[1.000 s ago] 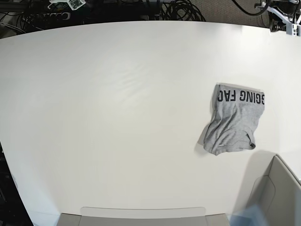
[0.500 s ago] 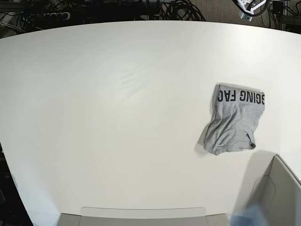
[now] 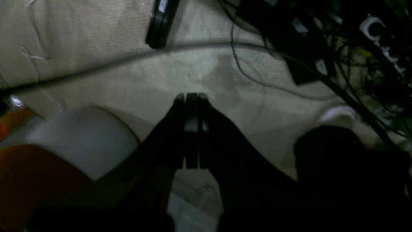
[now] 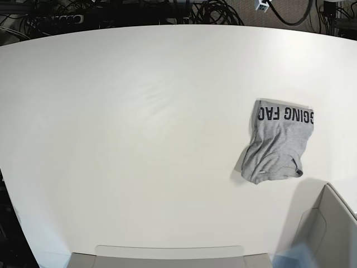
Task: Fold the T-shirt properly
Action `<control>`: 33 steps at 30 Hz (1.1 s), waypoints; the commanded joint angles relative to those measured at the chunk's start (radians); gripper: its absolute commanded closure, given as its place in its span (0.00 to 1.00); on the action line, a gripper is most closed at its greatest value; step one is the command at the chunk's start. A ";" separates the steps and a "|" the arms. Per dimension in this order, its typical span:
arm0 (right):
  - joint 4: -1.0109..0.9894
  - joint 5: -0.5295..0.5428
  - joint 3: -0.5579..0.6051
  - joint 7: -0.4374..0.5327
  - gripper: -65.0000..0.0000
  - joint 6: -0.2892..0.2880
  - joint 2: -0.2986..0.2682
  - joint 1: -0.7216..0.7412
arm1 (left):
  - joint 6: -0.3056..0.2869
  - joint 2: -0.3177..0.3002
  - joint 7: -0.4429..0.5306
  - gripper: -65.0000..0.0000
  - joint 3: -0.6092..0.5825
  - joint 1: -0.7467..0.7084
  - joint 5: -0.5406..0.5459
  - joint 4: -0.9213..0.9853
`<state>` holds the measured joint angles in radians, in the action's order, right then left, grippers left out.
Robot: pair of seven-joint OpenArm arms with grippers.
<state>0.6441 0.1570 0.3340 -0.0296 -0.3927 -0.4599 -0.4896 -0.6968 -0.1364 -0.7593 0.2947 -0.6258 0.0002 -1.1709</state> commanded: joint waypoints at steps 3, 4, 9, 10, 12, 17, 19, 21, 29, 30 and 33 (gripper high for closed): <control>-0.157 -0.001 0.124 0.107 1.00 -0.010 -0.013 0.081 | -0.001 -0.007 0.036 1.00 -0.036 0.044 -0.033 0.099; -0.195 -0.001 0.158 0.135 1.00 -0.010 -0.012 0.105 | -0.001 -0.007 0.050 1.00 -0.038 0.059 -0.038 0.139; -0.392 -0.001 0.331 0.297 1.00 -0.010 0.006 0.220 | -0.001 -0.007 0.159 1.00 -0.038 0.171 -0.039 0.395; -0.413 -0.001 0.356 0.314 1.00 -0.010 0.008 0.239 | -0.001 -0.007 0.186 1.00 -0.038 0.188 -0.039 0.438; -0.448 -0.001 0.409 0.330 1.00 -0.010 0.020 0.271 | -0.001 -0.007 0.248 1.00 -0.039 0.218 -0.039 0.512; -0.476 -0.003 0.531 0.331 1.00 -0.010 0.048 0.312 | 0.142 -0.029 0.366 1.00 -0.038 0.278 -0.039 0.641; -0.495 -0.003 0.601 0.331 1.00 -0.010 0.051 0.337 | 0.231 -0.035 0.427 1.00 -0.038 0.307 -0.039 0.721; -0.501 -0.003 0.679 0.331 1.00 -0.010 0.056 0.349 | 0.294 -0.038 0.502 1.00 -0.038 0.329 -0.039 0.793; -0.498 -0.003 0.948 0.331 1.00 -0.010 0.051 0.368 | 0.434 -0.035 0.624 1.00 -0.038 0.373 -0.039 0.899; -0.498 -0.003 0.988 0.331 1.00 -0.010 0.051 0.368 | 0.434 -0.033 0.624 1.00 -0.038 0.373 -0.039 0.899; -0.498 -0.003 1.108 0.331 1.00 -0.010 0.051 0.369 | 0.434 -0.030 0.624 1.00 -0.038 0.376 -0.039 0.899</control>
<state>0.1493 0.1566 1.4418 0.2958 -0.3920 -0.3904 -0.1165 -0.2672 -0.1581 -0.1398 0.2554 -0.2436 -0.0406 -0.2703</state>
